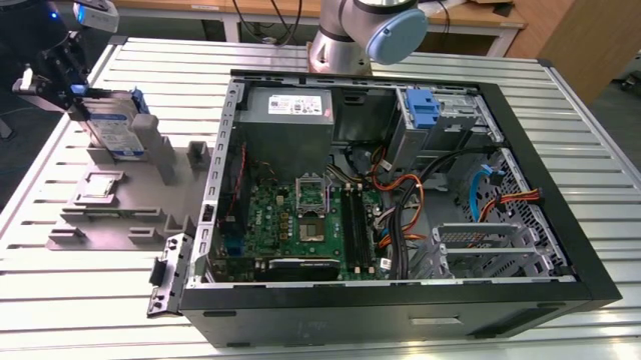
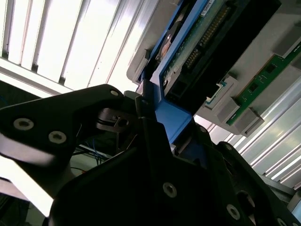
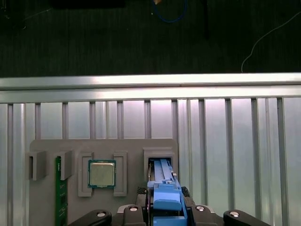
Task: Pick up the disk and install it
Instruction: 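Pick up the disk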
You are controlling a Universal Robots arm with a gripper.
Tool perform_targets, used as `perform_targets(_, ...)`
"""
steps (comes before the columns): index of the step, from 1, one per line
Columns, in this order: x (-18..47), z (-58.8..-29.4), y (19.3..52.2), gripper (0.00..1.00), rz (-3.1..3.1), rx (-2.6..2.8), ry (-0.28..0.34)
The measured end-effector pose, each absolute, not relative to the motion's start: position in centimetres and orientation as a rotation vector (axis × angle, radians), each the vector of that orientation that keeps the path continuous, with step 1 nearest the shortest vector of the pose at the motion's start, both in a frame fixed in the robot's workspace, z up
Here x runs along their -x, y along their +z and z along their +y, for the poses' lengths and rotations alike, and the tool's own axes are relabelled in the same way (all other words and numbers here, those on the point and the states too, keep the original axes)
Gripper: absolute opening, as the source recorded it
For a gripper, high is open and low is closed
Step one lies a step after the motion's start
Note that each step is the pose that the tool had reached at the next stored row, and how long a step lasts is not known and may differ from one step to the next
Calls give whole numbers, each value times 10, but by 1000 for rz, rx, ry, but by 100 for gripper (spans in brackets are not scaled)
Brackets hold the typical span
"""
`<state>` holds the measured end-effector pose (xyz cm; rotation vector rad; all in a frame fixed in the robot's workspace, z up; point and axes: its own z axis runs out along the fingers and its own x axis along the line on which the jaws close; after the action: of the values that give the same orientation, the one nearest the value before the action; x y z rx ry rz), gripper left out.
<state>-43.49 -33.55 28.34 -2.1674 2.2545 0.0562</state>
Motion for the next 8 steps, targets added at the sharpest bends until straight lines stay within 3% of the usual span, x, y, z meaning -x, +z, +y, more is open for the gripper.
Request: perform_targets(8, 435, -336, 283, 37, 2235, 2186, 54)
